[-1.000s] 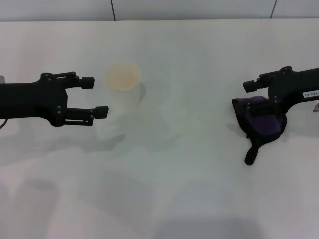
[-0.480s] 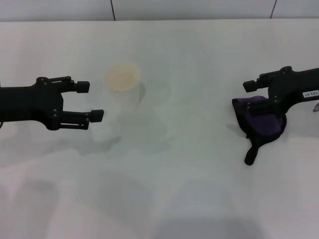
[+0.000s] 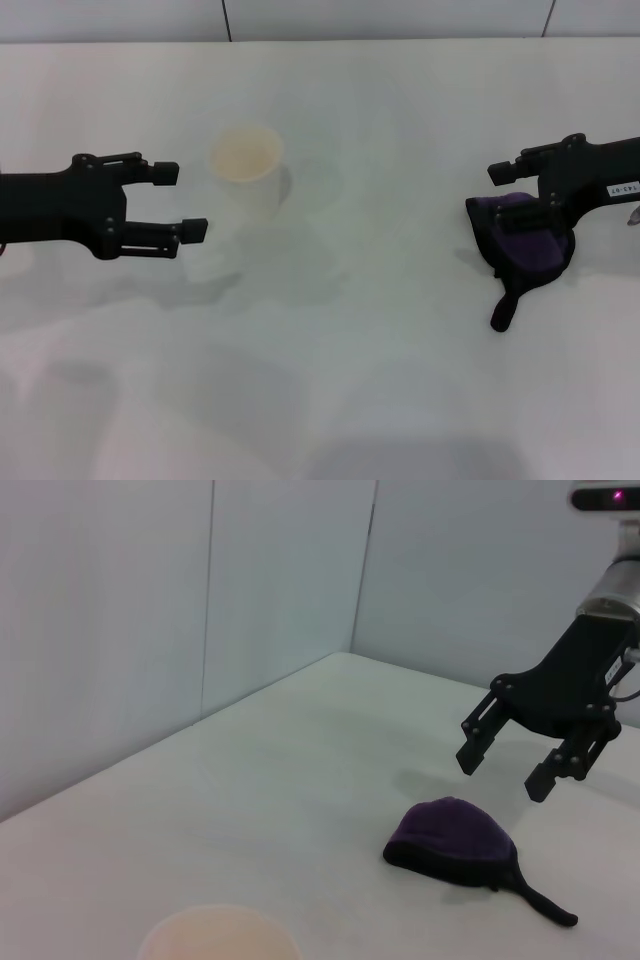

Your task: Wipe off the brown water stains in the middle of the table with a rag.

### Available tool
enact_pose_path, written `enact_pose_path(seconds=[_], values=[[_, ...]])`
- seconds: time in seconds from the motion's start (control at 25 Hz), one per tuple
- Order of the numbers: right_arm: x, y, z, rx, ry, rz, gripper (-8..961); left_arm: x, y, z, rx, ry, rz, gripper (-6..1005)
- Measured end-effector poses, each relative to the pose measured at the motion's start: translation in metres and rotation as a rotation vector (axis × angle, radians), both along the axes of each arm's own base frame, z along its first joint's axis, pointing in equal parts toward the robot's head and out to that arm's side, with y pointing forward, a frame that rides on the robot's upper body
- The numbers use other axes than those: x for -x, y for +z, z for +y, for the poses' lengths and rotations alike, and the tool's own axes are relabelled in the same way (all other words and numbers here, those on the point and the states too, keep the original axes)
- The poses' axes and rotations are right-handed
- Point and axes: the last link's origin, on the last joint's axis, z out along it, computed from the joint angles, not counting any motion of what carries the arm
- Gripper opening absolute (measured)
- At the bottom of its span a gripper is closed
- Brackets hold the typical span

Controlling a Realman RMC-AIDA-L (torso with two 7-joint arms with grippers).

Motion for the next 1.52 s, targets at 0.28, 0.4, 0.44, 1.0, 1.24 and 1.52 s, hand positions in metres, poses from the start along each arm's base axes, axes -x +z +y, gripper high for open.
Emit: enact_pose_path(seconds=[0.28,0.4,0.44,1.0,1.24,1.52], values=[[-0.0003,0.0006,0.0007,-0.006,-0.001,-0.001,636,-0.0013,0.0000,0.0016,0.000,0.001,0.000,876],[-0.0004,0.0006,0.0008,-0.006,-0.001,-0.001,636,-0.0016,0.0000,0.0018,-0.001,0.000,0.000,875],[-0.0004,0.0006,0.0008,-0.006,-0.001,-0.001,636,-0.0016,0.0000,0.0018,-0.001,0.000,0.000,875],[-0.0007,0.0007,0.0009,-0.007,-0.002,-0.002,636,-0.0016,0.0000,0.0019,-0.001,0.000,0.000,875],[-0.0006,0.0009,0.0010,-0.007,-0.002,-0.002,636,-0.0016,0.0000,0.0019,-0.001,0.000,0.000,875],[-0.0005,0.0014,0.0013,-0.010,-0.002,-0.001,636,-0.0018,0.0005,0.0023,-0.001,-0.001,0.001,876]])
